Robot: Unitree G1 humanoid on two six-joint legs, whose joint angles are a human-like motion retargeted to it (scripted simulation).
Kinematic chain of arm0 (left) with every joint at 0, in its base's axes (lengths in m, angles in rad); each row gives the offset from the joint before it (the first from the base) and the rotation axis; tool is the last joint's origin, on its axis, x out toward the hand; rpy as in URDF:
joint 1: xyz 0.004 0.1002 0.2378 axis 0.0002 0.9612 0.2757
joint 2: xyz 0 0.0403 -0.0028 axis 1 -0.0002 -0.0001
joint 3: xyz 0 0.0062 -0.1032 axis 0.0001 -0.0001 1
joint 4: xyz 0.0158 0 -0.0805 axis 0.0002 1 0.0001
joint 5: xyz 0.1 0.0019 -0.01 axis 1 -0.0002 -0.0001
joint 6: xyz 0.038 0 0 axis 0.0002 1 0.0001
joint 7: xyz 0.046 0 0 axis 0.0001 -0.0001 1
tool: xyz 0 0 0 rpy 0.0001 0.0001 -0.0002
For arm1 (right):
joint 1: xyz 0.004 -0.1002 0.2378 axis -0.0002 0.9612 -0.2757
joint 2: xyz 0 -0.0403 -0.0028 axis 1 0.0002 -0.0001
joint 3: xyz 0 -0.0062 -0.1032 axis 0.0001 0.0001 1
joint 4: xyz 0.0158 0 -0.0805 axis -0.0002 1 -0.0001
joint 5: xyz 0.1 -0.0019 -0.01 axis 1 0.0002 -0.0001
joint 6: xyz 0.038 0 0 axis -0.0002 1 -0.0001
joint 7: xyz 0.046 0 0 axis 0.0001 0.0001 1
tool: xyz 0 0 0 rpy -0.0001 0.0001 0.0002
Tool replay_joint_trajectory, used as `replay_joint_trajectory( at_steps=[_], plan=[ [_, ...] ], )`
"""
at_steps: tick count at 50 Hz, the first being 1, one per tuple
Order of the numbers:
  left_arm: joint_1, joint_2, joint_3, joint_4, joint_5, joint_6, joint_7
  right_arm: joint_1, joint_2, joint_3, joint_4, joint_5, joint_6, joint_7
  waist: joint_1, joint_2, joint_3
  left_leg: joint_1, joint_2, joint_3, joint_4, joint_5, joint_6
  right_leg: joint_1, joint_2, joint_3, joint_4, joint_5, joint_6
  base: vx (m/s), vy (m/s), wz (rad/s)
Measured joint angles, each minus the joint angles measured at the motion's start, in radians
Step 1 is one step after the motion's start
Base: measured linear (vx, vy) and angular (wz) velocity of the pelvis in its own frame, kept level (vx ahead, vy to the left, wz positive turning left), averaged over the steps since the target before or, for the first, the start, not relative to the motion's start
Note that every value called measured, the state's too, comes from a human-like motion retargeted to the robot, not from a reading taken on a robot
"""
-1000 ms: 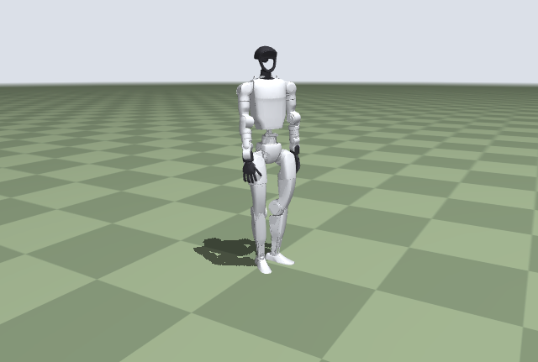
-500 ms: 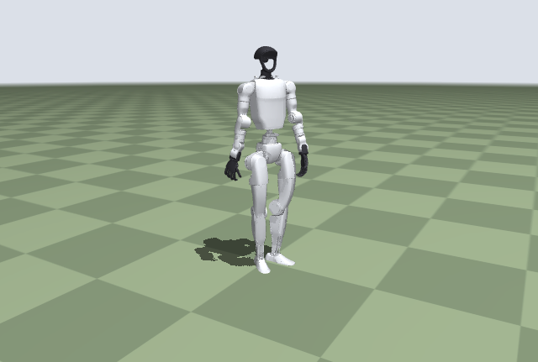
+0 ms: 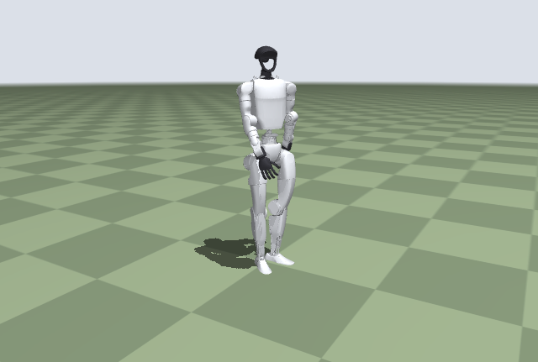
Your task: In place motions
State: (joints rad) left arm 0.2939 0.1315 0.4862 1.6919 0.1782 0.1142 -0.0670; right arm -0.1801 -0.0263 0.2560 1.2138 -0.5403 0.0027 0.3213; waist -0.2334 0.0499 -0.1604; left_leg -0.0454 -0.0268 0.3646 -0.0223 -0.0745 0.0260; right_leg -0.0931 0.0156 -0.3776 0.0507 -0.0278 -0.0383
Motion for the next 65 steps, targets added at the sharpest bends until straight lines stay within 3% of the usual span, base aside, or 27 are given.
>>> replay_joint_trajectory(
  at_steps=[5,13,24,30,37,44,50,56,65],
  plan=[
    [-0.171,-0.011,-0.095,-0.034,-0.005,-0.007,-0.017,0.053,-0.048,-0.071,0.163,-0.088,0.039,-0.065,0.001,-0.003,-0.006,-0.007,0.003,-0.004,0.003,0.002,0.003,0.003,0.0,-0.016,-0.004,0.004,0.001,0.0,0.0,0.0],
    [-0.454,-0.057,-0.263,-0.204,-0.006,-0.01,-0.121,0.187,-0.158,-0.244,0.478,-0.049,0.201,-0.148,0.018,-0.014,-0.005,-0.025,-0.003,-0.04,0.017,0.01,0.009,0.026,-0.01,-0.069,-0.011,-0.004,0.008,0.03,-0.02,0.25],
    [-0.521,-0.097,-0.396,-0.462,0.032,-0.119,-0.156,0.348,-0.197,-0.353,0.486,0.05,0.272,-0.209,0.039,-0.017,-0.011,-0.037,-0.017,-0.073,0.026,0.014,0.013,0.037,-0.022,-0.096,-0.012,-0.014,0.011,0.02,-0.01,0.14],
    [-0.431,-0.061,-0.353,-0.332,0.115,-0.116,-0.128,0.217,-0.154,-0.285,0.486,0.054,0.222,-0.221,0.043,-0.003,-0.018,-0.031,-0.014,-0.057,0.019,0.009,0.011,0.021,-0.016,-0.065,-0.008,-0.011,0.006,-0.02,0.06,-0.2],
    [-0.27,-0.019,-0.161,0.008,0.105,-0.014,-0.044,0.055,-0.058,-0.145,0.28,0.007,0.14,-0.112,0.027,0.006,-0.008,-0.005,-0.005,-0.015,0.005,0.001,0.005,0.002,-0.004,-0.009,0.001,-0.003,-0.002,-0.07,0.04,-0.35],
    [-0.005,-0.024,0.003,-0.002,0.051,-0.008,-0.059,-0.025,0.023,-0.021,0.044,0.033,0.047,-0.017,0.007,0.02,0.001,0.009,0.01,0.029,-0.005,-0.008,-0.003,-0.022,0.01,0.046,0.012,0.004,-0.004,-0.06,0.0,-0.38],
    [0.046,-0.016,0.02,0.008,0.042,0.016,-0.031,-0.014,0.021,0.006,-0.027,0.032,-0.001,-0.007,0.001,0.015,0.003,0.007,0.011,0.026,-0.005,-0.005,-0.005,-0.02,0.009,0.038,0.009,0.004,-0.004,0.0,-0.01,0.07],
    [-0.079,-0.009,-0.033,-0.017,0.037,0.01,-0.027,0.037,-0.032,-0.056,0.114,-0.036,0.028,-0.053,0.008,0.005,-0.001,-0.004,0.004,-0.002,0.001,0.002,-0.001,-0.001,0.001,-0.003,-0.001,-0.001,-0.003,0.05,-0.03,0.33],
    [-0.35,-0.08,-0.129,-0.234,-0.026,-0.005,-0.137,0.161,-0.134,-0.221,0.463,-0.029,0.18,-0.163,0.029,-0.019,-0.008,-0.035,-0.011,-0.063,0.019,0.014,0.005,0.025,-0.016,-0.076,-0.014,-0.013,0.005,0.05,-0.04,0.41]
  ],
)
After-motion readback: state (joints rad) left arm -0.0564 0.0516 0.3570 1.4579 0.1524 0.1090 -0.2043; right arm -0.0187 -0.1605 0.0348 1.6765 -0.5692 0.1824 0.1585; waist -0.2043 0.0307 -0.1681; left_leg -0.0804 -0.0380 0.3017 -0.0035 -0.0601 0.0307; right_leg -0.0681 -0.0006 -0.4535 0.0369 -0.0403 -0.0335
